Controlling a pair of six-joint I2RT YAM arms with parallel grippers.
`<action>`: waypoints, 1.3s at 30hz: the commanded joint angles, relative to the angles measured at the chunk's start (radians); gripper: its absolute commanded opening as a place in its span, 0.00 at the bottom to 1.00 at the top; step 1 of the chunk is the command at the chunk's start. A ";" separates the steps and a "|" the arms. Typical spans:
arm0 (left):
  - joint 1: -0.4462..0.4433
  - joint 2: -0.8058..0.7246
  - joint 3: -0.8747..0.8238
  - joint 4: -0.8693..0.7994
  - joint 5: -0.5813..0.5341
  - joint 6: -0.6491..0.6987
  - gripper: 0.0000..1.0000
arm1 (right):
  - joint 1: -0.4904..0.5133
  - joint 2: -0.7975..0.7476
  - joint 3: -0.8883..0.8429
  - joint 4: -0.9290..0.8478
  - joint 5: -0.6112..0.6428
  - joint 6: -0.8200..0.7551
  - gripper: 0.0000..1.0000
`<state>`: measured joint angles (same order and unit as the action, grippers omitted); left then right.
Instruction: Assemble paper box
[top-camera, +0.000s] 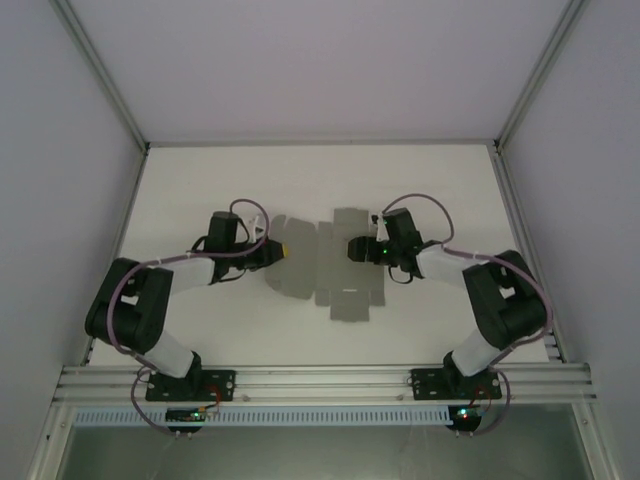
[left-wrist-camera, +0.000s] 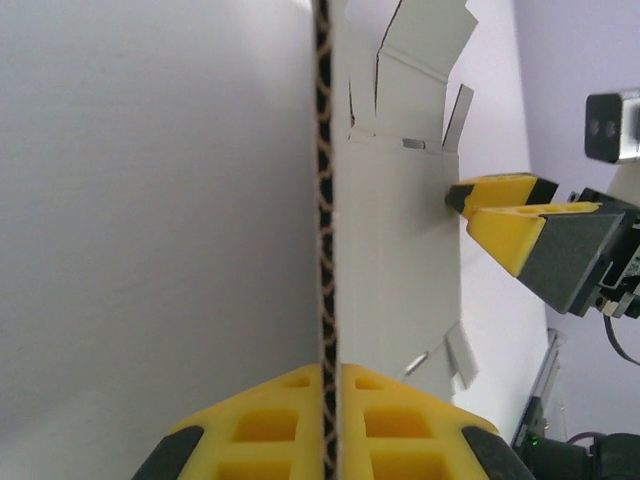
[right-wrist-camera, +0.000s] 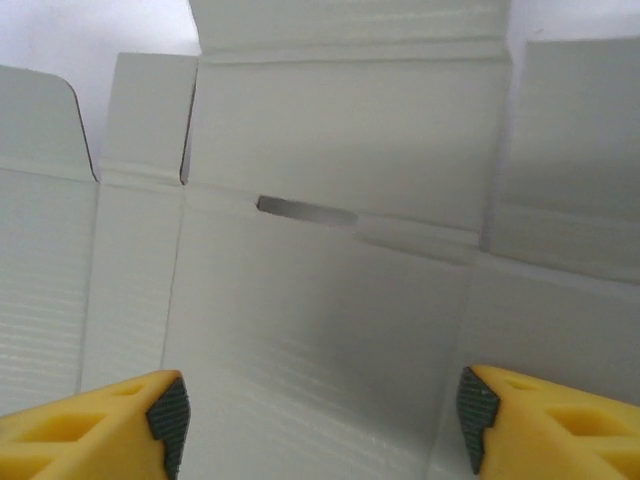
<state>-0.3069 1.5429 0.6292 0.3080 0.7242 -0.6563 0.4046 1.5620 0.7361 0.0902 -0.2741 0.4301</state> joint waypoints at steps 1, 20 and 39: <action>0.035 -0.072 0.043 0.144 0.069 -0.084 0.00 | -0.051 -0.131 0.037 -0.122 -0.029 -0.052 0.82; 0.095 -0.315 0.068 0.315 0.225 -0.295 0.00 | -0.336 -0.431 -0.028 -0.028 -0.632 0.007 0.38; 0.098 -0.484 0.014 -0.275 -0.174 0.035 1.00 | -0.237 -0.373 0.052 -0.190 -0.493 -0.238 0.00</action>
<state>-0.2092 1.1244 0.6346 0.2905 0.7383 -0.7761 0.1253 1.1690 0.7250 0.0887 -0.8886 0.3477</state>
